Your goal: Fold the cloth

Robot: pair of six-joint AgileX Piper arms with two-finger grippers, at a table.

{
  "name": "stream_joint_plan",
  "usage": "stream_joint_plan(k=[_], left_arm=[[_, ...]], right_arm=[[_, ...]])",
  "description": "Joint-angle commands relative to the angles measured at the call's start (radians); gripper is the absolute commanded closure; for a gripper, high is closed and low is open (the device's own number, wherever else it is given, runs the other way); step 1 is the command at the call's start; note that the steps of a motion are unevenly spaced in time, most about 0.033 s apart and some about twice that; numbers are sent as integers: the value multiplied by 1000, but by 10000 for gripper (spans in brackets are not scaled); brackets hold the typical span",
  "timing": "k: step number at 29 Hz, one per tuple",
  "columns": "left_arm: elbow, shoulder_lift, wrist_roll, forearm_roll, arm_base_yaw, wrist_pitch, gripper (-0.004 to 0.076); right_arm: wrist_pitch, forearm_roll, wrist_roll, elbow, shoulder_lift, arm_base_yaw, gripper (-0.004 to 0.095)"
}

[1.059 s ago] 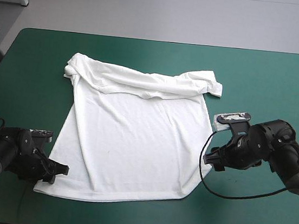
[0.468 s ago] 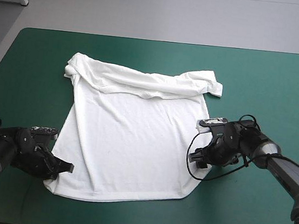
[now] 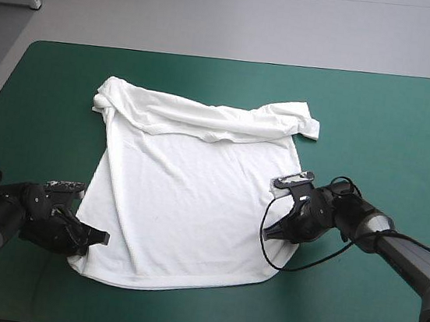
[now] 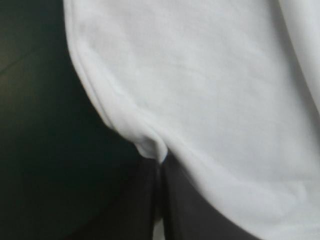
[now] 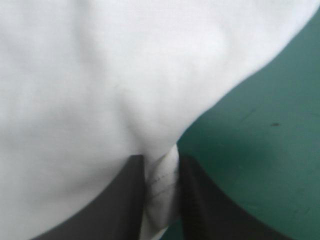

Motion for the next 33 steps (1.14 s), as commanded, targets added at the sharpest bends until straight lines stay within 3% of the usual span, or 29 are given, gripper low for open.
stream_joint_plan(k=[1,9,15,20,29,33], left_arm=[[41,45,-2,-62,-13,-68,733],[-148,-66,-2,-35,-13,-25,733],[-471,-135,-26,15,-13,104,733],[-812,-139,-24,54,-13,213,733],[-1271,-127,14,53,-13,208,733],[-1450,-94,38,60,-13,143,733]], right_arm=[[-20,105,-7,57,44,17,915],[-3,6,54,-54,-121,17,920],[124,-159,155,-279,-254,17,921],[190,-201,174,-523,-313,17,921],[208,-237,133,-993,-323,17,921],[206,-305,117,-1214,-323,17,921]])
